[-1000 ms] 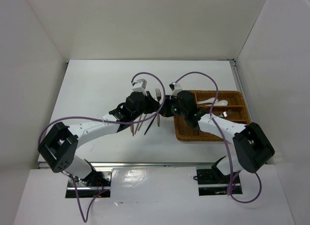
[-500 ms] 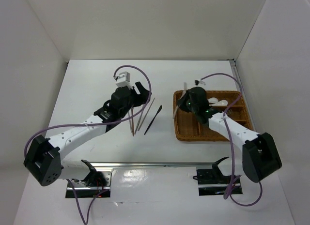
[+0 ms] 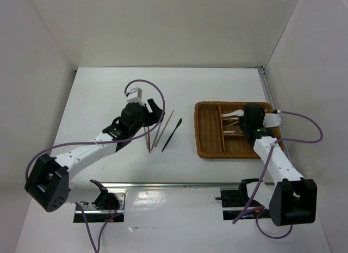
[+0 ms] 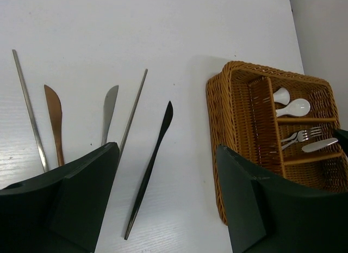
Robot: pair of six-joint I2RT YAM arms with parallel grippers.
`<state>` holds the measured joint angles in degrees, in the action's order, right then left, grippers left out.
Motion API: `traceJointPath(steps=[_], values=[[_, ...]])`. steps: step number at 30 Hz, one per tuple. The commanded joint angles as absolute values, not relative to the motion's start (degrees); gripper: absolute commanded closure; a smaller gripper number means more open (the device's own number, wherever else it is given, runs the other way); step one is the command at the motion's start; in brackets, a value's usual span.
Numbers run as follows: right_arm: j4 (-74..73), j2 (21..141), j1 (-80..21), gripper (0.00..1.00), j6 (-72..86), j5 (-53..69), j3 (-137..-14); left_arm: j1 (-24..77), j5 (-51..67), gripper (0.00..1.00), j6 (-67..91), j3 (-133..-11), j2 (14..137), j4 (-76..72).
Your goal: Sort the eating utensils into containers
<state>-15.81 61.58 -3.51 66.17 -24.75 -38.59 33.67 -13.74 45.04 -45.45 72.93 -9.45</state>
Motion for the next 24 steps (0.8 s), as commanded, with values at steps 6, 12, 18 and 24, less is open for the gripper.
traceJointPath(steps=[6,12,18,24], values=[[-16.3,65.4,-2.2,1.00,74.4,-30.4,-37.9,33.6,-10.7,0.14,44.7,-44.6,74.3,-14.6],[-17.7,69.2,-2.2,1.00,79.5,-30.4,-37.9,33.6,-10.2,0.15,45.3,-44.6,74.8,-14.6],[-19.0,71.1,-2.2,1.00,85.1,-31.0,-37.9,33.6,-10.7,0.15,45.3,-44.0,75.3,-14.6],[-20.9,72.2,-2.2,1.00,88.9,-31.6,-37.3,33.6,-10.7,0.15,45.3,-44.0,75.8,-14.6]])
